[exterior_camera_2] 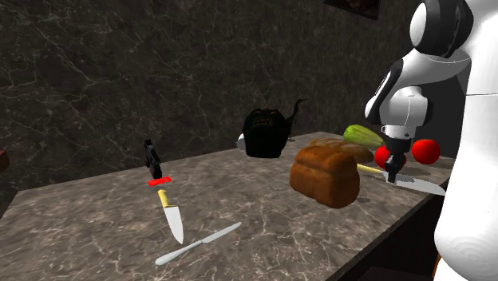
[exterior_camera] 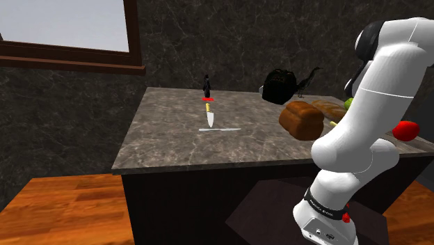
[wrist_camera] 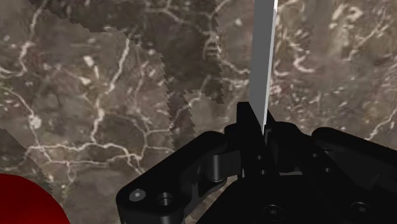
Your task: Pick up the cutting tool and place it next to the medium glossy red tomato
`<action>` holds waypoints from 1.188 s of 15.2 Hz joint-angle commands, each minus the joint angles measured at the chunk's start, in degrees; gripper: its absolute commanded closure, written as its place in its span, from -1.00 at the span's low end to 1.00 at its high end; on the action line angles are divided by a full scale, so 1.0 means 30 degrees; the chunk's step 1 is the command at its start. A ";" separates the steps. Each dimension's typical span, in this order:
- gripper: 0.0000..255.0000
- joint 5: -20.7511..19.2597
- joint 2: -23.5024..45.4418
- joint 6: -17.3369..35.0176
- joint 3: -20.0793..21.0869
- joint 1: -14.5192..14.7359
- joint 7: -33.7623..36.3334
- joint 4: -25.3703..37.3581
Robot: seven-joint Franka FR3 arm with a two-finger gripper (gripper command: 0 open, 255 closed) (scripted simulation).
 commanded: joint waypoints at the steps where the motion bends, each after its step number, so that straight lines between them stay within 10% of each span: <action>1: 1.00 -0.0001 -0.0002 0.0005 0.0000 0.0001 0.0001 -0.0004; 2: 1.00 0.0000 -0.0001 0.0002 0.0000 0.0000 0.0001 -0.0002; 3: -1.00 0.0000 -0.0001 0.0002 0.0000 0.0000 0.0001 -0.0002; 18: -1.00 -0.2045 -0.2000 -0.2314 -0.0160 0.0339 0.1481 0.1138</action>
